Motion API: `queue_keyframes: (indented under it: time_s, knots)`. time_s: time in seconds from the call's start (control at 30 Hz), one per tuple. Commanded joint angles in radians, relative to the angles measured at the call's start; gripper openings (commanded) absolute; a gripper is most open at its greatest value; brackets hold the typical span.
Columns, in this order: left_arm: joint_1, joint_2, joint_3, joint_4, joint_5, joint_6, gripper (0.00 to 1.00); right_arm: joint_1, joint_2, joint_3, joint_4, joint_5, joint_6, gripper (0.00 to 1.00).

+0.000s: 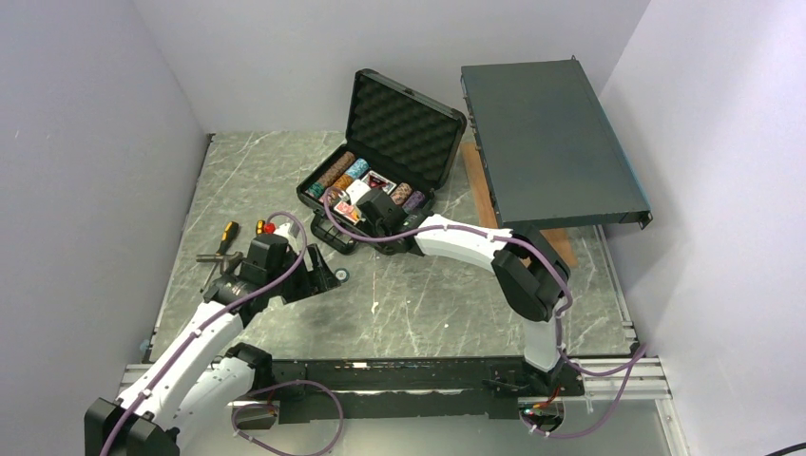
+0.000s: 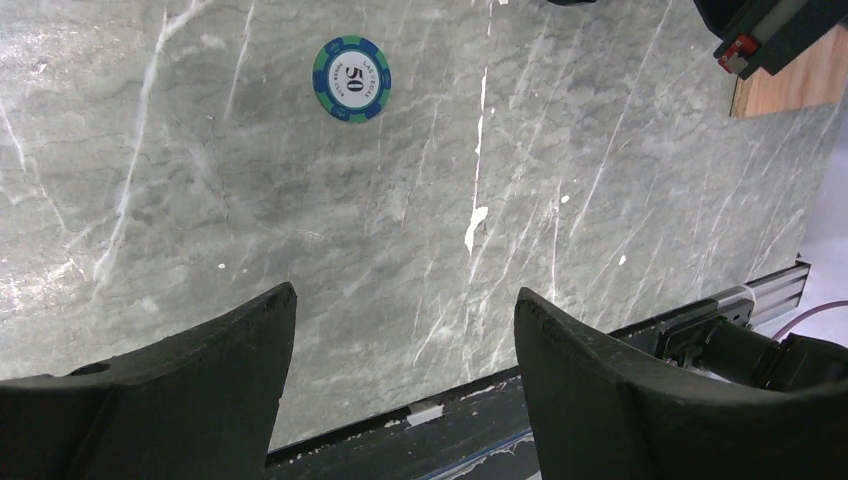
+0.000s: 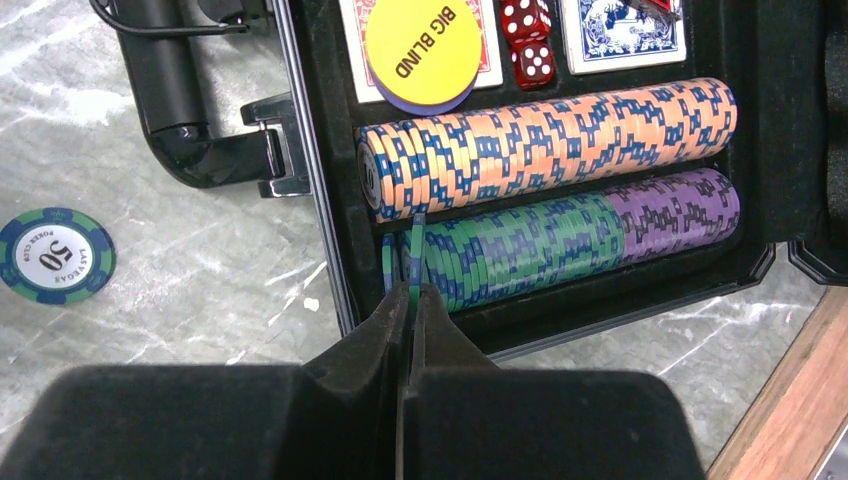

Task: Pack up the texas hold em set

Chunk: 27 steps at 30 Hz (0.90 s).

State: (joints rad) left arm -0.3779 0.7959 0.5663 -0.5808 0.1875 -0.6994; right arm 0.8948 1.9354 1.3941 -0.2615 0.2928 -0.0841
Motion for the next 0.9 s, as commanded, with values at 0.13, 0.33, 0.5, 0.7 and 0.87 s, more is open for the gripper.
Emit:
queue_keyframes:
  time_s: [0.13, 0.33, 0.5, 0.7, 0.87]
  knots:
    - [0.005, 0.020, 0.028, 0.044, 0.027, 0.006, 0.81, -0.010, -0.031, -0.057, -0.053, -0.069, -0.052, 0.00]
    - [0.005, 0.056, 0.035, 0.063, 0.049, 0.002, 0.81, -0.013, -0.033, -0.054, -0.063, -0.015, -0.065, 0.00]
    - [0.005, 0.066, 0.032, 0.082, 0.054, -0.005, 0.80, -0.001, -0.094, -0.064, -0.027, -0.048, -0.026, 0.00]
    - [0.005, 0.095, 0.038, 0.101, 0.080, -0.012, 0.80, 0.041, -0.125, -0.043, -0.020, -0.044, -0.014, 0.00]
    - [0.006, 0.084, 0.027, 0.100, 0.076, -0.014, 0.80, 0.041, -0.113, -0.062, -0.004, -0.054, -0.017, 0.00]
